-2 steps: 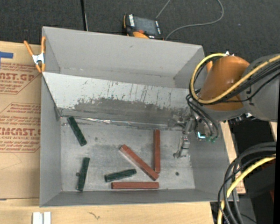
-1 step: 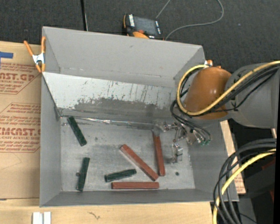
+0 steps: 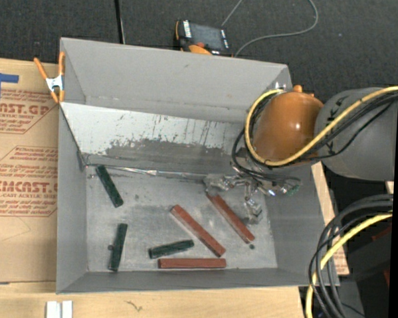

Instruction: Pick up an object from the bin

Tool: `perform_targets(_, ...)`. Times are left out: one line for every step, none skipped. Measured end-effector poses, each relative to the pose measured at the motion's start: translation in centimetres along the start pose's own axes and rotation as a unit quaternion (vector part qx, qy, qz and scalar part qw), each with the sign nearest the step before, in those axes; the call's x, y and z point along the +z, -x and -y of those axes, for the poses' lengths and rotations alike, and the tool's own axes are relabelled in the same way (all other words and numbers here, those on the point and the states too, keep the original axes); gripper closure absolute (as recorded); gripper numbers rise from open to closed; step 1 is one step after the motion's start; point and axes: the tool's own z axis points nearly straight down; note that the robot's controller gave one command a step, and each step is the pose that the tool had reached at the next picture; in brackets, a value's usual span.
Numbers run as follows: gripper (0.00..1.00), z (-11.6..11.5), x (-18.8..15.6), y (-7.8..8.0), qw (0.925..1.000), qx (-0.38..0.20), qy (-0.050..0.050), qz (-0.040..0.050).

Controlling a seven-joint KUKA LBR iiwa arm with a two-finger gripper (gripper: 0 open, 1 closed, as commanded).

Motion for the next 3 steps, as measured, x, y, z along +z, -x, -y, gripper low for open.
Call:
perform_targets(0.0, -0.7, -2.3, -0.1, 0.9965, 0.084, 0.001, -0.0003)
perform_targets(0.0, -0.7, 0.0, -0.4, 0.9899, 0.142, 0.001, -0.0002)
perform_targets(0.0, -10.9, -3.7, 5.2, 0.9929, 0.119, 0.003, -0.0002)
